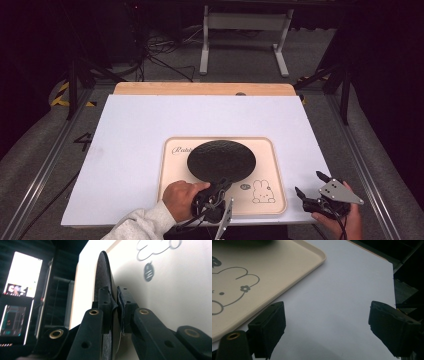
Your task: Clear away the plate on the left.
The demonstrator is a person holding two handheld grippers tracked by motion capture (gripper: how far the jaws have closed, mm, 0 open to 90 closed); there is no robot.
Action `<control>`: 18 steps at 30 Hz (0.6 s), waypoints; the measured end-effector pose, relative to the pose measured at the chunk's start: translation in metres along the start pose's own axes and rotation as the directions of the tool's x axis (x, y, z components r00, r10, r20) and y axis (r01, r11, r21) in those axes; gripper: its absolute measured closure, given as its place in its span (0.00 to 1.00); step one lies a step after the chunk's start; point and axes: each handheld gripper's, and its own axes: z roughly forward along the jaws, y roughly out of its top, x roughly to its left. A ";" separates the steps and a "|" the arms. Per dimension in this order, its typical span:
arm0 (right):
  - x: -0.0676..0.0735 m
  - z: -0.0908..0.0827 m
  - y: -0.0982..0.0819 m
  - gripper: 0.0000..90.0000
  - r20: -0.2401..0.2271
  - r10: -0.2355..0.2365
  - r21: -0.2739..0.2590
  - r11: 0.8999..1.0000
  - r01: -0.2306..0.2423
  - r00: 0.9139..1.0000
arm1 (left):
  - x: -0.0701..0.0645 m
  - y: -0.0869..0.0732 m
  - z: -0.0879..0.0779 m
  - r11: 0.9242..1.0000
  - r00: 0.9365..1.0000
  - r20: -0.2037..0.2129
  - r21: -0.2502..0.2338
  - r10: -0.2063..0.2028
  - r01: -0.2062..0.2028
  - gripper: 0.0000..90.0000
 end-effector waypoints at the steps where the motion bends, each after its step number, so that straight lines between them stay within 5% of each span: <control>1: 0.000 0.000 0.000 0.16 -0.001 0.000 0.000 1.000 0.000 1.000 | -0.002 0.001 0.001 1.000 1.000 -0.010 0.005 0.018 -0.018 0.93; 4: 0.001 0.000 0.000 0.16 -0.008 -0.004 0.001 1.000 0.004 1.000 | -0.003 0.000 0.005 1.000 1.000 0.008 -0.003 0.013 -0.013 0.93; 9: 0.001 0.000 0.000 0.16 -0.013 0.002 0.001 1.000 -0.002 1.000 | 0.000 -0.007 0.010 0.999 0.995 0.095 -0.021 -0.028 0.031 0.97; 18: 0.000 0.000 0.000 0.16 -0.006 0.002 0.000 1.000 -0.002 1.000 | 0.002 -0.012 0.014 0.996 0.990 0.118 -0.043 -0.075 0.081 0.96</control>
